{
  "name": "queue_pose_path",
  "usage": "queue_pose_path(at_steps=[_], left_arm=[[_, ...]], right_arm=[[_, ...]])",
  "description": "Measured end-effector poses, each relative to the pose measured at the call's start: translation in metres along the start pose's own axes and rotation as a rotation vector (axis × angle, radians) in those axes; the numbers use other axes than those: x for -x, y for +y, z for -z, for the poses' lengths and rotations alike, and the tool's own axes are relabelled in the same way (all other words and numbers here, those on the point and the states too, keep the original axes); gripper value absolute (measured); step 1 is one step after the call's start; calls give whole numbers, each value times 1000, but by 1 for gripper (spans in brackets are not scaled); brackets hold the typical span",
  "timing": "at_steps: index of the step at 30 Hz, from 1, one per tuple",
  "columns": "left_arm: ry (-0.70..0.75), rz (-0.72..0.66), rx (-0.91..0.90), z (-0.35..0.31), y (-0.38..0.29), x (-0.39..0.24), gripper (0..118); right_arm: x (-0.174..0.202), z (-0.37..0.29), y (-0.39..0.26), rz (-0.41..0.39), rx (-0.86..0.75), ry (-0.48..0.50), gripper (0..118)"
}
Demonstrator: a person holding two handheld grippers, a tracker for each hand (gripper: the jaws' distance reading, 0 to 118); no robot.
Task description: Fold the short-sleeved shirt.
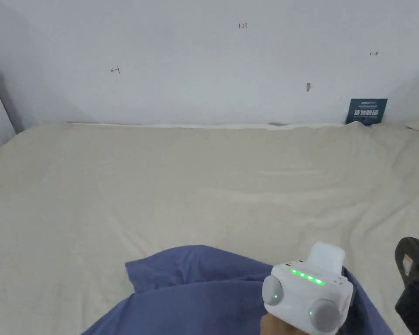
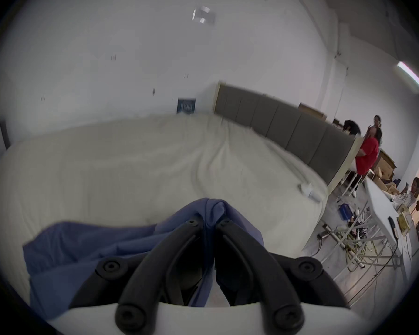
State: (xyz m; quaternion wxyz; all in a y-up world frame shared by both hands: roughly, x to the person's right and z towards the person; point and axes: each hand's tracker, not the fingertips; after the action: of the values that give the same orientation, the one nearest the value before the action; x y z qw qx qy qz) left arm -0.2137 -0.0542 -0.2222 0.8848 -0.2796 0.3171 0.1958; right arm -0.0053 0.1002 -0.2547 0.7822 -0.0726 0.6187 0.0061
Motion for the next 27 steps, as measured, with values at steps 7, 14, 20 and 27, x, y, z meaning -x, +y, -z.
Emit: queue_pose_path(at_steps=[7,14,20,27], left_arm=[[33,3,-105,-53,-23,12,118],[193,-42,-446,-232,5,52,118],[452,-61,-636,-357,-9,75,118],[706,-118,-731,-424,-67,100,0]], right_arm=[[3,0,-10,5,26,17,0],[33,-19,12,-17,-74,91,0],[69,-32,38,-45,-128,128,0],[105,-51,42,-99,-165,118,0]])
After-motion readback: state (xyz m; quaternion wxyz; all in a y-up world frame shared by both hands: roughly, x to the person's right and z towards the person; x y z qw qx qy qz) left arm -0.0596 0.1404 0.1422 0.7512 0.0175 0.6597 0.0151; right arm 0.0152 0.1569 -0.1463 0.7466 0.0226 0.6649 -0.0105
